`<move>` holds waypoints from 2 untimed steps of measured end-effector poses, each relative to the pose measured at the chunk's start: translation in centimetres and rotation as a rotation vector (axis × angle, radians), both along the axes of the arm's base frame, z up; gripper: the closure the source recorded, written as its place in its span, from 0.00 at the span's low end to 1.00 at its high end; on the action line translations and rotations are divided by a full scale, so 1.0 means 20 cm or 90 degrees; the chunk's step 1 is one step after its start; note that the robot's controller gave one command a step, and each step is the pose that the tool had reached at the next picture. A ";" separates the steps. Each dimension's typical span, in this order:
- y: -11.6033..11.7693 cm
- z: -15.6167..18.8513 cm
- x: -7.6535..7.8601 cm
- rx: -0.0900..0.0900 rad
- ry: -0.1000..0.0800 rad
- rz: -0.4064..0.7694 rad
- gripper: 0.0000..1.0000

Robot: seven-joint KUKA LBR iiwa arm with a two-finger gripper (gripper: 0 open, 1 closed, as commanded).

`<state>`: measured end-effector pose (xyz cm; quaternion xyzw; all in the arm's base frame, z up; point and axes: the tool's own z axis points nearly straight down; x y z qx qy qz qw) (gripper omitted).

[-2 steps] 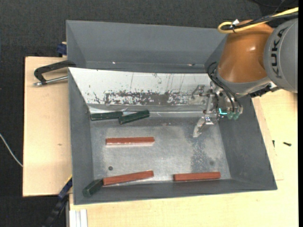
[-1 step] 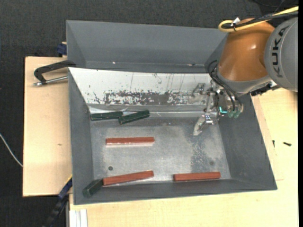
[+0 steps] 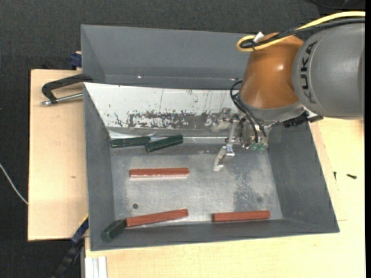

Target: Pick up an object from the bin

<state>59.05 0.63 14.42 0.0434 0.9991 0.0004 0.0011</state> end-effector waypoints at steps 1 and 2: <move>0.15 -0.33 -0.04 0.000 0.008 0.088 1.00; 0.15 -0.33 -0.04 0.001 0.006 0.087 1.00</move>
Offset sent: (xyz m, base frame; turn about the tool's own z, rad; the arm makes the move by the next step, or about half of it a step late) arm 0.0000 0.0000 0.0000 0.0000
